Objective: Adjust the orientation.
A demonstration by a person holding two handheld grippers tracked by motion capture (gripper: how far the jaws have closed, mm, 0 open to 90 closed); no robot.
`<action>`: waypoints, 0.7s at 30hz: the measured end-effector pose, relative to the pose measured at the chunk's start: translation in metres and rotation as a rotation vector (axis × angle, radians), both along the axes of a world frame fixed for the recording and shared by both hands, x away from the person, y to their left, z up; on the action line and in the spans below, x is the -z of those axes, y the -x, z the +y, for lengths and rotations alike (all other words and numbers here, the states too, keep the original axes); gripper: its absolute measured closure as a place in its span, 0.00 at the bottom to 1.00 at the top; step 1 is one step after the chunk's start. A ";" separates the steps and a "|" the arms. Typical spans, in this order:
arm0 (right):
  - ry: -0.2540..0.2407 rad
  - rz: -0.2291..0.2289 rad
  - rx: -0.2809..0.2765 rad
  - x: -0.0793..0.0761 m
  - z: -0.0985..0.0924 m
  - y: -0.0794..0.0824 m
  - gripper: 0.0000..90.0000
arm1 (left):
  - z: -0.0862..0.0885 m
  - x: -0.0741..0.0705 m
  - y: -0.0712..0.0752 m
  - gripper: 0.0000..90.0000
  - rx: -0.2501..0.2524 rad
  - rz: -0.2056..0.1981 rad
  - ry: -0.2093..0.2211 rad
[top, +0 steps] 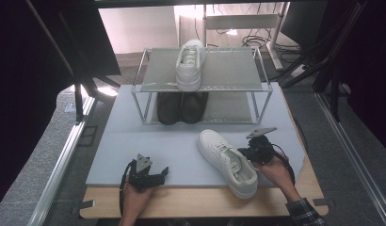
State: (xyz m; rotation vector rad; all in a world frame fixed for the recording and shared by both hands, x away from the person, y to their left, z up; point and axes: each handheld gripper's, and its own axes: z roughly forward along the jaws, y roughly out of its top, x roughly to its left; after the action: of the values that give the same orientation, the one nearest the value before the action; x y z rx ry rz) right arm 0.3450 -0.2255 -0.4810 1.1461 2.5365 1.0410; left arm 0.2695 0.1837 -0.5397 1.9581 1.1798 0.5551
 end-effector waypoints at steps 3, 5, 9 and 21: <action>-0.002 -0.007 0.002 -0.001 -0.005 0.002 0.96 | 0.000 0.000 0.000 0.15 0.000 0.000 0.000; -0.007 -0.012 0.007 -0.004 -0.009 0.005 0.95 | 0.000 0.000 0.000 0.15 0.000 0.000 0.000; -0.009 -0.022 0.014 -0.011 -0.018 0.012 0.93 | 0.000 0.000 0.000 0.15 0.000 0.000 0.000; -0.066 -0.024 0.040 -0.029 -0.045 0.034 0.82 | 0.000 0.000 0.000 0.15 0.000 0.000 0.000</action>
State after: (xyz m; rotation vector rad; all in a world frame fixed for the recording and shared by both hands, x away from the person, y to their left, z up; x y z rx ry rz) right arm 0.3111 -0.2705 -0.4518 1.1888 2.4678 1.1293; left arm 0.2695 0.1836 -0.5397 1.9585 1.1800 0.5551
